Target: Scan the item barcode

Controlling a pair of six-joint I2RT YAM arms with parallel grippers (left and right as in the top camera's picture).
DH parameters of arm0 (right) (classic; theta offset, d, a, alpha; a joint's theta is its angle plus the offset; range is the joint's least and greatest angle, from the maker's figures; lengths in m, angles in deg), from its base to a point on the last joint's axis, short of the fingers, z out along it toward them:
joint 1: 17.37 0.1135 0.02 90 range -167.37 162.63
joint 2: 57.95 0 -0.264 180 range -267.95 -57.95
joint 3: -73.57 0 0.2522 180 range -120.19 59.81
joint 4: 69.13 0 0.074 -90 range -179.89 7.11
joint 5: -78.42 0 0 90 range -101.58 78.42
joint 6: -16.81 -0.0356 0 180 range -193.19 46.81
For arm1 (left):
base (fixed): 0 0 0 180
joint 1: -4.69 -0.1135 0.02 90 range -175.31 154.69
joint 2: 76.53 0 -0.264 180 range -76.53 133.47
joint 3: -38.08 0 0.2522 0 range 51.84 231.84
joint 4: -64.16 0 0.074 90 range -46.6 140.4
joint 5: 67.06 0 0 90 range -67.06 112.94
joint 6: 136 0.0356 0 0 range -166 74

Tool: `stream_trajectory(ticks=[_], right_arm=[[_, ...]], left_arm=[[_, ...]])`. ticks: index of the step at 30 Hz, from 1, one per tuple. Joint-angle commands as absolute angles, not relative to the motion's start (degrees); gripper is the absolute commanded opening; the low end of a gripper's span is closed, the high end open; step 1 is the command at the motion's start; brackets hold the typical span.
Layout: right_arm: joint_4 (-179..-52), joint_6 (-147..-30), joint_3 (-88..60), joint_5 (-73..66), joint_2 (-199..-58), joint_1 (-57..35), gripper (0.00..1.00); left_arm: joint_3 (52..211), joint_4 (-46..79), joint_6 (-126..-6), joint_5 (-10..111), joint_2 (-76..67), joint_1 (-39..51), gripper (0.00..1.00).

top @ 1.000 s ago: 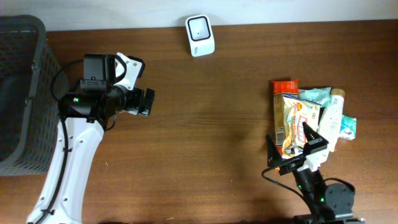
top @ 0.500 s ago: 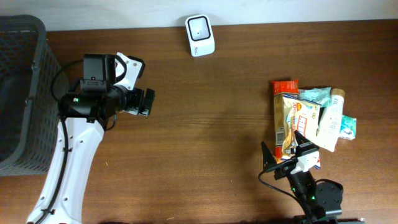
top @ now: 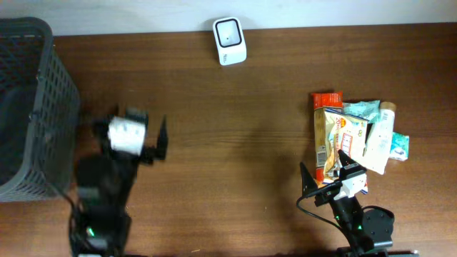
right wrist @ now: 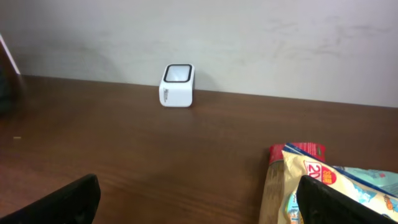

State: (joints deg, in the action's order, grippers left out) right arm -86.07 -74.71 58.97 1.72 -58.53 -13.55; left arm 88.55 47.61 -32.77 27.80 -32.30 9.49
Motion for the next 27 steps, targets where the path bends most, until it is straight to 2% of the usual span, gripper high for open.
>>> stream_trajectory(ticks=[1,6,9,27], right_arm=[[-86.14,-75.21,59.49,1.85,-58.13,-13.25,0.99],[-86.14,-75.19,59.49,1.85,-58.16,-13.25,0.99],[-86.14,-75.21,59.49,1.85,-58.13,-13.25,0.99],[-86.14,-75.19,59.49,1.85,-58.13,-13.25,0.99]], left_arm=[[67.28,59.92,-32.20,27.80,-50.24,8.79,0.99],[52.24,59.06,-32.20,27.82,-69.70,5.62,0.99],[52.31,46.43,-32.20,26.55,-76.50,5.62,0.99],[52.35,46.06,-32.22,27.14,-76.23,5.64,0.99]])
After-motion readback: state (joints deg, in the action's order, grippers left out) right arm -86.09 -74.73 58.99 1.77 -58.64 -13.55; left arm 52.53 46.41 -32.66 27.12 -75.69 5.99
